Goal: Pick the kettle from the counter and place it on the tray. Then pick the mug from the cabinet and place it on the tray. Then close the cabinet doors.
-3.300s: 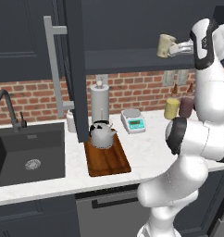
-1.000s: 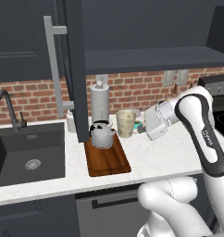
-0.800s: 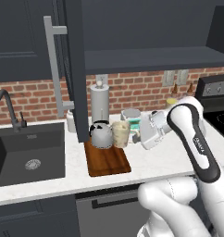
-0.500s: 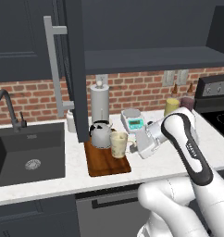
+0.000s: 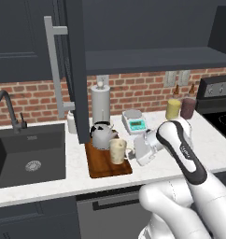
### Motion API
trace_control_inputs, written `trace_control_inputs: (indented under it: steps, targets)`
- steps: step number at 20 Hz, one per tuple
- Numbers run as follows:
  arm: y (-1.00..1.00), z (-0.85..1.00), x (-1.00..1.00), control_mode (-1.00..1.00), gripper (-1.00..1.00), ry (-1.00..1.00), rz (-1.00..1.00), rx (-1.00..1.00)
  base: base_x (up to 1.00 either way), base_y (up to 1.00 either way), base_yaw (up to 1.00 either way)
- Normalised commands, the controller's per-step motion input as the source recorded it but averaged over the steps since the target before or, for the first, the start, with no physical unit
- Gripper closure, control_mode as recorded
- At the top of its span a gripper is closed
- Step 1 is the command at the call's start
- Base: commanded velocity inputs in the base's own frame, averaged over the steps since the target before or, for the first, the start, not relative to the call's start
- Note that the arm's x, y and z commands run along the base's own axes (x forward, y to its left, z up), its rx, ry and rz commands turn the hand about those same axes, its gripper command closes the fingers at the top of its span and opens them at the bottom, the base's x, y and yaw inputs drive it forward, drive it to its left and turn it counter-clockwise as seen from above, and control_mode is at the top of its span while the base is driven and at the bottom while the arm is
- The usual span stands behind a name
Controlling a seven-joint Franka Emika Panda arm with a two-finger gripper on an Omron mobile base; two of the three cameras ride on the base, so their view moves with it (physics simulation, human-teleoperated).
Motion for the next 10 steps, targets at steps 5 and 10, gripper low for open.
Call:
trace_control_inputs:
  steps: [5,10]
  targets:
    - [-0.01,-0.24,0.47,-1.00,1.00,0.00,0.00,0.00,0.00,0.00,0.00]
    - [0.00,-0.31,0.54,-1.00,1.00,0.01,0.00,0.00,0.00,0.00,0.00]
